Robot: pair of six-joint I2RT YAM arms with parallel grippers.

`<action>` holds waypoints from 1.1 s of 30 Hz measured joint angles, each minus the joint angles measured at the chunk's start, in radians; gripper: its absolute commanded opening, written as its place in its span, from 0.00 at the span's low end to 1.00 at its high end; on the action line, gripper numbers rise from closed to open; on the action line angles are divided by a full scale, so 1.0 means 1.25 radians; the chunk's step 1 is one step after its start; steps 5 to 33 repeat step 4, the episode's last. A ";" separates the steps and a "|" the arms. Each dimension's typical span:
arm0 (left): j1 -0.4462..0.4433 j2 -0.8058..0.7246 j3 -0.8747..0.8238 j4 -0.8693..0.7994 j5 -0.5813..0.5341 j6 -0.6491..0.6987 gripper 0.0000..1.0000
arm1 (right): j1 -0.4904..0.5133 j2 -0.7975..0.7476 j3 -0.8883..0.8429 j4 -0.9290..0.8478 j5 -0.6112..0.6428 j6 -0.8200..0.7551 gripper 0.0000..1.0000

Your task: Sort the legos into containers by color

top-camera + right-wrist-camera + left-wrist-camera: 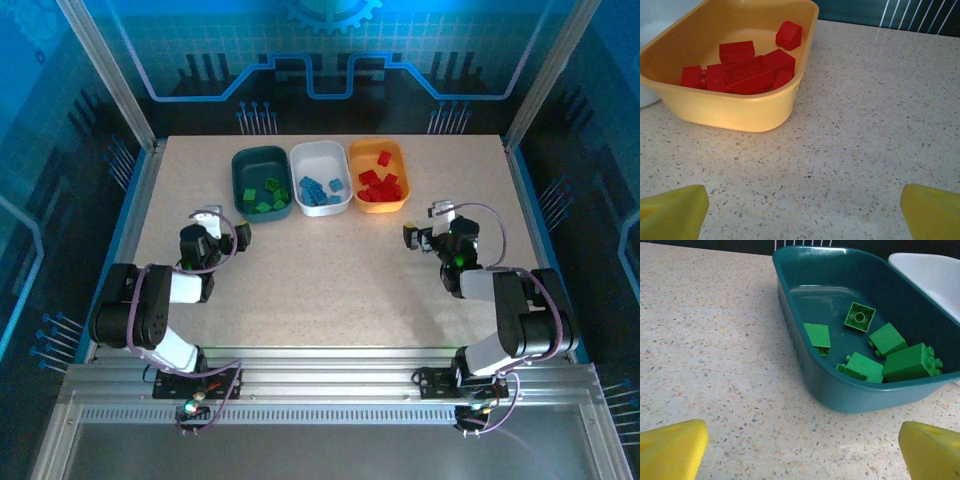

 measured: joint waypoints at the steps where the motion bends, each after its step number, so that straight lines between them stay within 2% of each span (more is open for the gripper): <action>1: 0.000 0.000 0.000 0.000 0.000 0.000 0.99 | 0.000 0.000 0.000 0.000 0.000 0.000 1.00; 33: 0.000 0.000 0.000 -0.002 0.000 0.000 0.99 | 0.000 0.000 0.000 0.000 0.000 0.000 1.00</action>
